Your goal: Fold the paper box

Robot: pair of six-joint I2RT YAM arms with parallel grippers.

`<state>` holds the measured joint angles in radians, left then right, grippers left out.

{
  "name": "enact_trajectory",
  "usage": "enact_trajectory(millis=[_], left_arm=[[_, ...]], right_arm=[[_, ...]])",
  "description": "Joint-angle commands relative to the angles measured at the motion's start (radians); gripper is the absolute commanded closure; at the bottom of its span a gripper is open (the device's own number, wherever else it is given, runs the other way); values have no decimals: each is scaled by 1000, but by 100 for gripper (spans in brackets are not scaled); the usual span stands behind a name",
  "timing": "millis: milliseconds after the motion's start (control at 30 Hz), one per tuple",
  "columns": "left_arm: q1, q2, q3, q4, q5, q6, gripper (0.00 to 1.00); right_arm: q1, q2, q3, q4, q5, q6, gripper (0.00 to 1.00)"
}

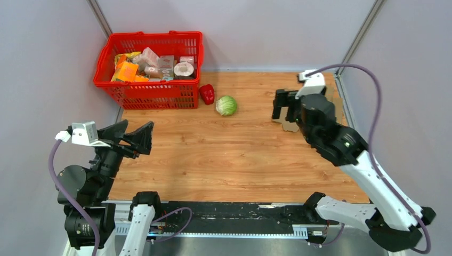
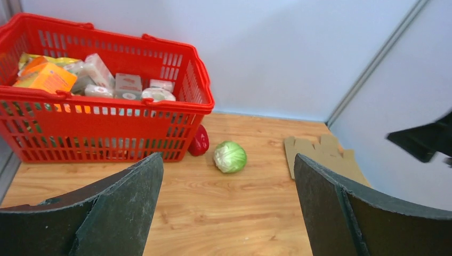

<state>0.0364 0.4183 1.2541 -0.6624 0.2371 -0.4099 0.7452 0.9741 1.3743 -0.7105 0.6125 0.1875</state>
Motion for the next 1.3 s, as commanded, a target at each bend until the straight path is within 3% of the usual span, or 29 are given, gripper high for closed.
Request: enact_trajectory(millis=[0,100,133,167,233,467,500,533,600,633,667,800,1067,1167,1267], left_arm=[[10,10,-42,-16,88,-27,0],[8,27,-67,-43,120,-21,0],[10,30,-73,-52,122,-14,0],[8,33,-77,-63,126,-9,0],[8,34,-94,-71,131,2,0],[8,63,-163,-97,166,2,0],[8,66,-170,-101,182,-1,0],[8,65,-179,-103,191,-15,0],[10,57,-219,-91,226,-39,0],[8,53,-238,-76,247,-68,0],[10,40,-275,-45,269,-82,0],[10,19,-350,-10,339,-142,2],[-15,-84,-538,84,395,-271,5],[-21,-104,-561,66,400,-273,6],[-23,-121,-574,47,398,-267,7]], right_arm=[[-33,107,-17,-26,-140,33,0],[-160,123,-71,5,-285,98,0],[-222,115,-96,49,-445,134,0],[-357,100,-124,72,-539,208,0],[-473,106,-193,103,-714,262,0],[-883,268,-194,-61,-685,392,0],[-932,244,-242,-37,-680,452,0],[-1046,215,-383,112,-770,478,0],[-1136,158,-553,324,-909,562,0],[-1164,123,-605,461,-901,576,0],[-1167,118,-648,483,-893,575,0],[-1179,173,-636,473,-809,534,0],[-1250,403,-650,517,-941,644,0],[-1248,475,-664,589,-970,655,4],[-1248,528,-678,667,-993,678,15]])
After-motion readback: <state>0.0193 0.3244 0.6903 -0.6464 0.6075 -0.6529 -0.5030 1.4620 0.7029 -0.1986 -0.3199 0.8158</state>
